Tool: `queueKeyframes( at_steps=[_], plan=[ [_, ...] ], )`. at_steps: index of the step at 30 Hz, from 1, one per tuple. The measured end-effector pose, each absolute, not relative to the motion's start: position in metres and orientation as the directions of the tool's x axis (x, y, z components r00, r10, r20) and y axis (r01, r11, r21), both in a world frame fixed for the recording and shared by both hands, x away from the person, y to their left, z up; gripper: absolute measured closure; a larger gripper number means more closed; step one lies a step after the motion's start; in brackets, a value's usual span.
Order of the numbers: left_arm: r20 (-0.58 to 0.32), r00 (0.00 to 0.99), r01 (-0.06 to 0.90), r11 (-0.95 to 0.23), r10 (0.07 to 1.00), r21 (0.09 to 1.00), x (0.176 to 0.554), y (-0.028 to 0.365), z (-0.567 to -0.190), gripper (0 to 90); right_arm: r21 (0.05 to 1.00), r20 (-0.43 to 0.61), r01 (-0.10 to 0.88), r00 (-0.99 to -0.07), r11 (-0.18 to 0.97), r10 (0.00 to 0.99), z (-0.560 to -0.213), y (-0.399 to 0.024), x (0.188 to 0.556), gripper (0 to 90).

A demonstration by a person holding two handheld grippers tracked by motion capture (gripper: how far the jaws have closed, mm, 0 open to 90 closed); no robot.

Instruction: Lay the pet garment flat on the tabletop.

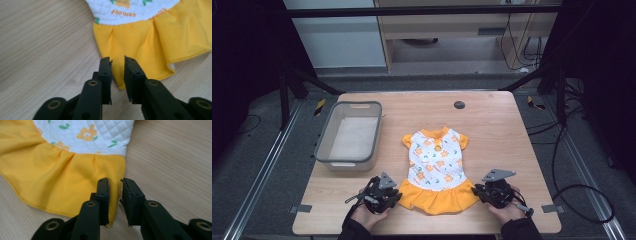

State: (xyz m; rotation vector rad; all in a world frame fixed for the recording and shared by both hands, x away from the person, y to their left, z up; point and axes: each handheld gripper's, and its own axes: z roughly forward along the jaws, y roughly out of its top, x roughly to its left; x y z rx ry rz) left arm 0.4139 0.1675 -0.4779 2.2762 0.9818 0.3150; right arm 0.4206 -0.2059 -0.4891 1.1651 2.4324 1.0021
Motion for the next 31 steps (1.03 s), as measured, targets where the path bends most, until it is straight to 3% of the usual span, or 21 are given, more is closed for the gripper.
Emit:
queueKeyframes(
  at_steps=[2,6,12,23,31],
  plan=[
    [-0.040,0.686,0.562,-0.494,0.726,0.664,0.413,0.172,-0.475,66.0,0.711,0.063,0.579,-0.618,0.399,0.784,-0.488,-0.210,0.421,65.5],
    [-0.067,0.658,0.551,-0.419,0.750,0.722,0.413,0.185,-0.468,52.3,0.763,0.076,0.558,-0.577,0.325,0.813,-0.484,-0.219,0.421,59.5],
    [-0.050,0.627,0.524,-0.373,0.777,0.766,0.413,0.207,-0.467,39.0,0.813,0.056,0.516,-0.529,0.269,0.847,-0.479,-0.232,0.422,48.4],
    [-0.042,0.584,0.525,-0.338,0.810,0.781,0.411,0.238,-0.468,27.8,0.848,0.041,0.496,-0.414,0.188,0.909,-0.480,-0.254,0.425,29.5],
    [-0.032,0.541,0.529,-0.310,0.841,0.790,0.415,0.261,-0.473,22.1,0.857,0.026,0.488,-0.362,0.165,0.932,-0.482,-0.264,0.427,22.9]
  ],
)
